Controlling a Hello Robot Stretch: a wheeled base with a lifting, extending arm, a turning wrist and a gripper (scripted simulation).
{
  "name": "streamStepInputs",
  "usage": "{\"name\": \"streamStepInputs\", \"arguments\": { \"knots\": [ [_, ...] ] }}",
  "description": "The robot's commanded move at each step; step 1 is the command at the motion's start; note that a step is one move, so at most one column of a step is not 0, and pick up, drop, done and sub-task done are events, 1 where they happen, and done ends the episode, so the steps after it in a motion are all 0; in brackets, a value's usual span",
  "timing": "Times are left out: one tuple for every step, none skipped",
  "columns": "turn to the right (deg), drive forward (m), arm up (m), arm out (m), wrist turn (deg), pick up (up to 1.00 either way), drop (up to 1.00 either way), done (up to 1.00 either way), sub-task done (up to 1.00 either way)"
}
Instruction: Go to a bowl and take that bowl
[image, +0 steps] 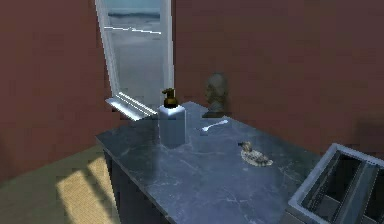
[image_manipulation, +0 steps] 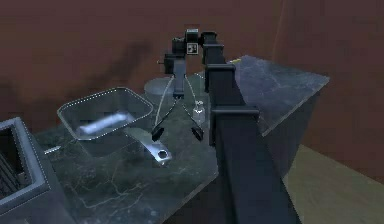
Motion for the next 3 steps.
{"name": "streamStepInputs", "arguments": {
  "knots": [
    [0.0,0.00,0.00,0.00,45.0,0.00,0.00,0.00,0.00],
    [0.0,0.00,0.00,0.00,45.0,0.00,0.00,0.00,0.00],
    [0.0,0.00,0.00,0.00,45.0,0.00,0.00,0.00,0.00]
  ]
}}
